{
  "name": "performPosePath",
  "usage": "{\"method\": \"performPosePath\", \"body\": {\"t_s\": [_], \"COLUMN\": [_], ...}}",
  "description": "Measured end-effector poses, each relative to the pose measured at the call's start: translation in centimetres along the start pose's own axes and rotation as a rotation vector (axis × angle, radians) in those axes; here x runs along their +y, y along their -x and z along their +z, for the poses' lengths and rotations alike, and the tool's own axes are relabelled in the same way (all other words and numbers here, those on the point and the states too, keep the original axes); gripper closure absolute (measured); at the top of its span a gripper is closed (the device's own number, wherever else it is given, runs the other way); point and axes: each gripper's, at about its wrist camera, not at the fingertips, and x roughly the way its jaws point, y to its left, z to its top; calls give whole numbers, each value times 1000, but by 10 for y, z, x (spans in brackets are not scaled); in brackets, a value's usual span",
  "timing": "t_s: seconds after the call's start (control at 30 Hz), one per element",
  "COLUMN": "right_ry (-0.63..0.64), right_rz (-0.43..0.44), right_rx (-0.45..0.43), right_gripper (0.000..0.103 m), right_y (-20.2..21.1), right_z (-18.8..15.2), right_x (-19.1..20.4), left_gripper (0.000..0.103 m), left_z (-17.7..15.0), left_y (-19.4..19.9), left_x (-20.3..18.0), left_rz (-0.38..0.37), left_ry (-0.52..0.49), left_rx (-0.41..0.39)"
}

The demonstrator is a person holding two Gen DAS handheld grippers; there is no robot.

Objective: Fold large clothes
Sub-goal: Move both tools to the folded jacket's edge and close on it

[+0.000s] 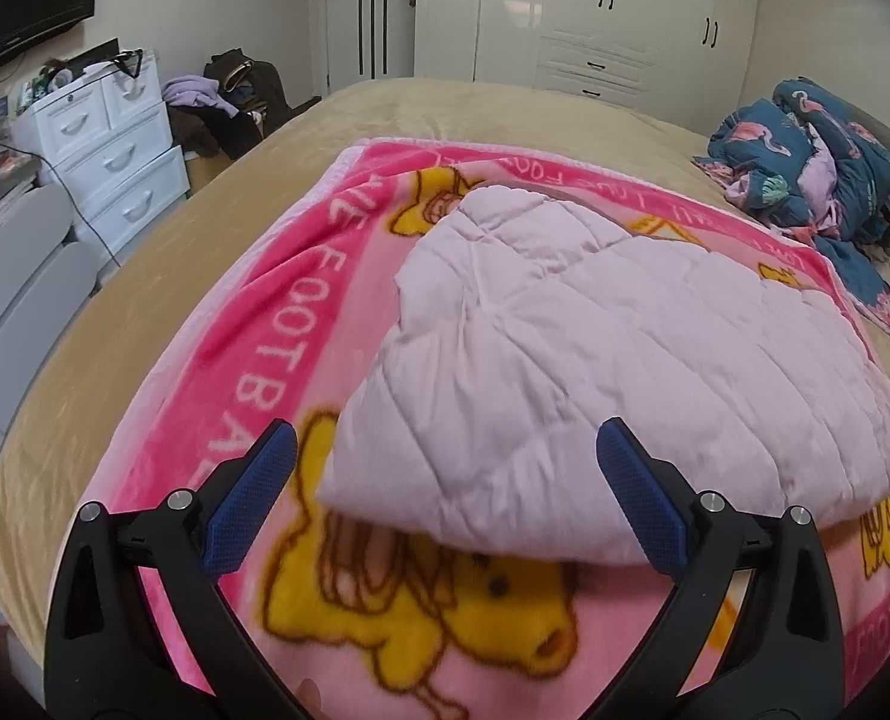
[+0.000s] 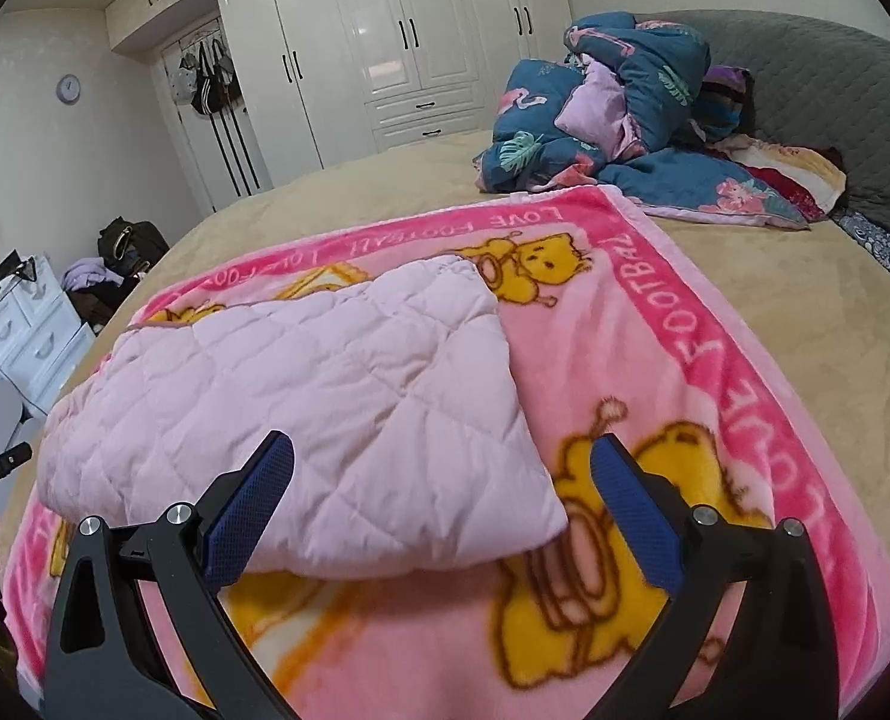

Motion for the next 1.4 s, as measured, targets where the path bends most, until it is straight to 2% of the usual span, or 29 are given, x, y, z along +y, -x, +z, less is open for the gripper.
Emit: {"method": "performPosePath", "body": {"t_s": [0.43,0.7,1.0,1.13,1.3,1.4], "right_ry": [-45,-68,-173,-204,-322,-404], "right_rz": [23,29,17,-1,30,43], "right_rx": [20,55,101,114,138,159], "right_gripper": [4,4,4,4,4,4], "right_y": [19,12,-10,-23,-45,-62], "right_z": [-34,-51,-67,-67,-64,-63], "right_x": [2,6,2,1,-7,-13], "left_gripper": [9,9,9,9,9,9], "left_z": [-31,-53,-78,-74,-65,-58], "left_y": [22,15,-19,-29,-46,-57], "left_x": [0,7,20,26,25,26], "left_rz": [10,-23,-177,-233,-291,-299], "left_ry": [-15,34,252,346,440,492], "left_rx": [4,59,194,206,212,211]}}
